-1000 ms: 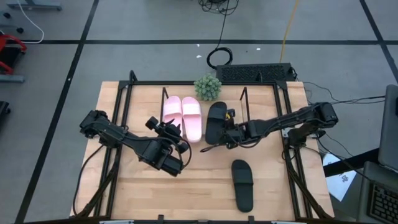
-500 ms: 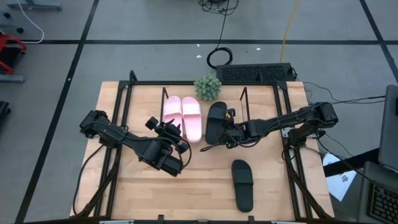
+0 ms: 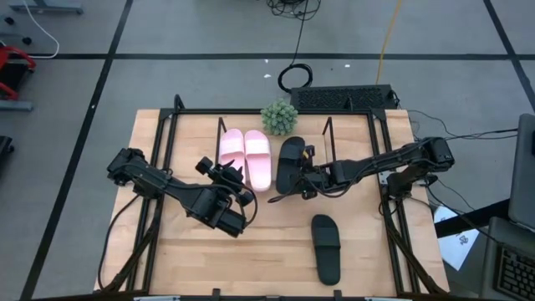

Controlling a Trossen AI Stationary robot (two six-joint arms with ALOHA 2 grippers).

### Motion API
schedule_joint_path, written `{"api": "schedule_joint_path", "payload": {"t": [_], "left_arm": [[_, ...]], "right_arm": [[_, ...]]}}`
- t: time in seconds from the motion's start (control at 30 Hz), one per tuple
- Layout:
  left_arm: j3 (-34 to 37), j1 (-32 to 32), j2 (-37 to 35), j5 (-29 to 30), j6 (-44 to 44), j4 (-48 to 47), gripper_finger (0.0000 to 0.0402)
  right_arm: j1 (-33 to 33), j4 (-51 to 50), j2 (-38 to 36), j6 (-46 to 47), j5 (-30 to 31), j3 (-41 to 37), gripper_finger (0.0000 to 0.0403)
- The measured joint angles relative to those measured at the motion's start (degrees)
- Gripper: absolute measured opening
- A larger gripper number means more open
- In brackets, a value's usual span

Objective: Pick and place slides into the shelf
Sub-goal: Put the left black slipper on the shelf

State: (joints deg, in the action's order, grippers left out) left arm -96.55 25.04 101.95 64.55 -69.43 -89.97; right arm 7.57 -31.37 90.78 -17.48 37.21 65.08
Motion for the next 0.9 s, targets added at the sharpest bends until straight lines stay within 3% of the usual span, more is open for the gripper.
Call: {"api": "schedule_joint_path", "payload": {"t": [0.2, 0.37, 0.77, 0.9], "left_arm": [[0.00, 0.00, 0.00, 0.01, -0.07, 0.02, 0.0145], [0.00, -0.04, 0.01, 0.07, -0.09, 0.09, 0.0145], [0.00, -0.04, 0.02, 0.33, -0.07, 0.27, 0.0145], [0.00, -0.04, 0.04, 0.31, -0.07, 0.31, 0.0145]], "right_arm": [[-1.08, -0.10, 0.00, -1.13, -0.17, -0.01, 0.0154], [-2.79, 0.21, 0.00, -0.55, -5.83, 0.85, 0.0154], [-4.10, 1.38, 3.78, -2.09, -5.62, 0.88, 0.0153], [-4.29, 1.55, 6.58, -4.56, -0.31, 0.88, 0.0153]]}}
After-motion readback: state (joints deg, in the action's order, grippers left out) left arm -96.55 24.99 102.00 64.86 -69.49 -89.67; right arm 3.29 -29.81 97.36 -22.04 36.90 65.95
